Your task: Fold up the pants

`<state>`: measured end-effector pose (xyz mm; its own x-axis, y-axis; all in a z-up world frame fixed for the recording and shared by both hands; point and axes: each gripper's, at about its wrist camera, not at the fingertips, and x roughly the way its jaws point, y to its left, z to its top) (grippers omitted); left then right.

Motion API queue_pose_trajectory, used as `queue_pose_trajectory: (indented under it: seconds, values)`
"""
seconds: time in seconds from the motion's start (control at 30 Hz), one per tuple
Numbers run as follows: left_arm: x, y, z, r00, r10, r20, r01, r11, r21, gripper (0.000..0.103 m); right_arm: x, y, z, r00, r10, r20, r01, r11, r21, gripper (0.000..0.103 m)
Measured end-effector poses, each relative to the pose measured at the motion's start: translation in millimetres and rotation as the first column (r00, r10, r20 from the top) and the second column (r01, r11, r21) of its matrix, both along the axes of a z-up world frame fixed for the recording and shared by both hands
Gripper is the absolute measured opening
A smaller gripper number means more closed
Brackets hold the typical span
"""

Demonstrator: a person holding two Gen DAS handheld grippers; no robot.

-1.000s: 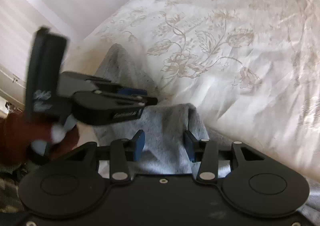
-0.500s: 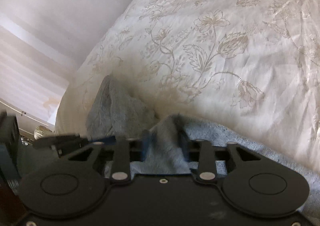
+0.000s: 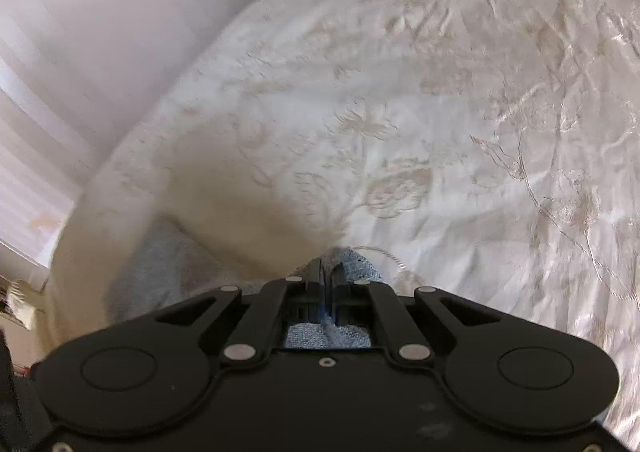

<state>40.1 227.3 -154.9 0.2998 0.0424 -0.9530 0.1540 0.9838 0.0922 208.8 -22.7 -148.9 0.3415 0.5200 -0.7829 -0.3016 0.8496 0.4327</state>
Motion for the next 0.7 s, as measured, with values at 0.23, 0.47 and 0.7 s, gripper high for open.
queue_pose_trajectory:
  seconds: [0.23, 0.47, 0.7]
  values:
    - [-6.1, -0.1, -8.1, 0.998, -0.038, -0.048, 0.039, 0.999, 0.02, 0.021, 21.0, 20.4, -45.6, 0.995, 0.046, -0.087, -0.054, 0.994, -0.092, 0.004]
    - [15.4, 5.2, 2.6, 0.99, -0.059, -0.125, 0.059, 0.998, -0.002, 0.019, 28.6, 30.0, -57.7, 0.994, 0.039, -0.098, -0.052, 0.99, -0.129, 0.002]
    - [71.5, 17.5, 57.0, 0.998, -0.023, 0.064, 0.028, 0.997, -0.078, 0.021, 26.0, 27.3, -54.0, 0.996, 0.03, -0.088, -0.042, 0.99, -0.137, 0.003]
